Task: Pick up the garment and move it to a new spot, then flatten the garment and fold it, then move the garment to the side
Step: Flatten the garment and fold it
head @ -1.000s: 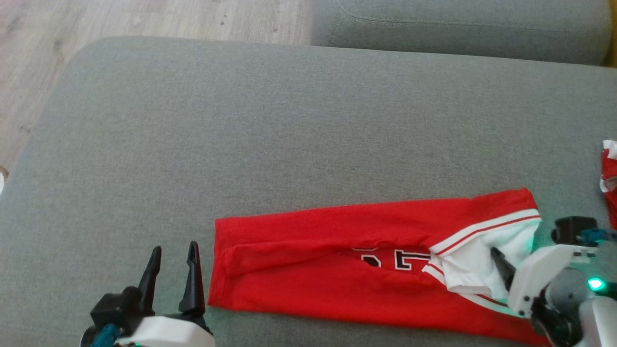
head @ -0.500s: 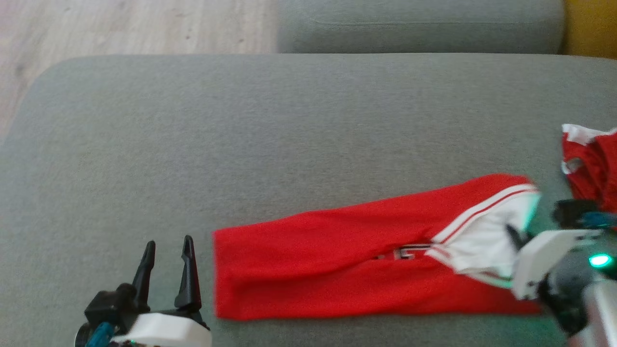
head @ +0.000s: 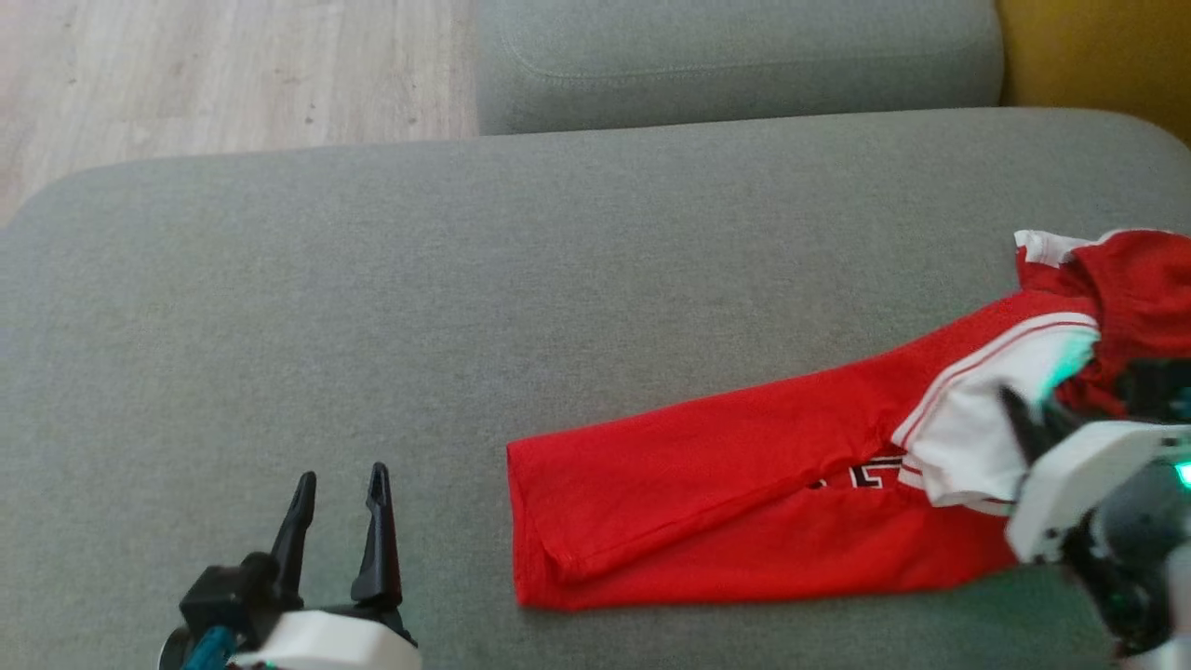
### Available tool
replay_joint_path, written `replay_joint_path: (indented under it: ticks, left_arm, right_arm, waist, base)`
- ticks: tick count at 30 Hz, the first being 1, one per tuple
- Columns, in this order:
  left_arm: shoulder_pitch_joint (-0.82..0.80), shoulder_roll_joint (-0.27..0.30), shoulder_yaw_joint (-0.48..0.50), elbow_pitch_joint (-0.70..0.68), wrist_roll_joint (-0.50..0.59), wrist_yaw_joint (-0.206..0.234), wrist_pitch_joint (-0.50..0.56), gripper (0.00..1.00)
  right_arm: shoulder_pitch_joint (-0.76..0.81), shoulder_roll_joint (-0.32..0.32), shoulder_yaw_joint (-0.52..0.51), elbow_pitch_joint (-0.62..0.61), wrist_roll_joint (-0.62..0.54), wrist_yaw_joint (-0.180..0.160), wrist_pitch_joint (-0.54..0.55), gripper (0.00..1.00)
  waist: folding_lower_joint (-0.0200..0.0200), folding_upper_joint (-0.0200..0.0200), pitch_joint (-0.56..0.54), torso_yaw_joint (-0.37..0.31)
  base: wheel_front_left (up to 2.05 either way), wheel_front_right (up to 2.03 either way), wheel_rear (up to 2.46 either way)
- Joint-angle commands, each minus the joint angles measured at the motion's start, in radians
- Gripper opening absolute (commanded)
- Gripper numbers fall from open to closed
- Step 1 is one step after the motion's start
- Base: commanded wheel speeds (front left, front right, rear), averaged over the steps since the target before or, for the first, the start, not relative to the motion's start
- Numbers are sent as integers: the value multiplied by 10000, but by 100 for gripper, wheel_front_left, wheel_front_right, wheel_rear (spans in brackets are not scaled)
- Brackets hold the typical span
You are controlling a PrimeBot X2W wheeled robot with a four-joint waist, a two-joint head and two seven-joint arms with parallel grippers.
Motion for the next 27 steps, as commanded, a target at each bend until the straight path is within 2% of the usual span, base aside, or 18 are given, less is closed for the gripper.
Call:
replay_joint_path:
  ticks: [1,5,9,13,24,25,26,27]
  left_arm:
    - [-351,86,312,-208,74,-13,-19,100]
    - [-303,112,282,-148,42,-42,-7,100]
    - [-251,133,257,-175,44,-41,-26,100]
    - [-260,126,207,-213,41,-44,2,100]
    - [-403,-10,66,-106,53,-112,-41,100]
    - [-403,-29,57,-72,48,-122,-59,100]
    - [-404,-49,46,-40,43,-130,-73,100]
    - [-410,-67,34,-8,39,-141,-84,100]
  right_arm:
    - [-235,-89,398,-625,80,-7,1,0]
    - [-223,328,1500,-1056,290,-7,60,0]
    - [-341,996,2671,-918,512,-7,-52,0]
    - [-592,1408,3804,-211,752,-7,-324,0]
    - [-1687,1520,5370,2216,1476,-7,-1490,0]
    - [-1797,1521,5484,2402,1565,-7,-1625,9]
    - [-1910,1521,5643,2558,1672,-7,-1758,46]
    - [-2036,1521,5858,2653,1788,-7,-1929,100]
  waist:
    - [0,0,-86,96]
    - [0,0,-219,352]
    - [0,0,-277,653]
    - [0,0,-257,993]
    - [0,0,-73,1772]
    - [0,0,-67,1806]
    - [0,0,-64,1833]
    - [0,0,-62,1856]
  base:
    - [0,0,0]
    - [0,0,0]
    - [0,0,0]
    - [0,0,0]
    - [0,0,0]
    - [0,0,0]
    - [0,0,0]
    - [0,0,0]
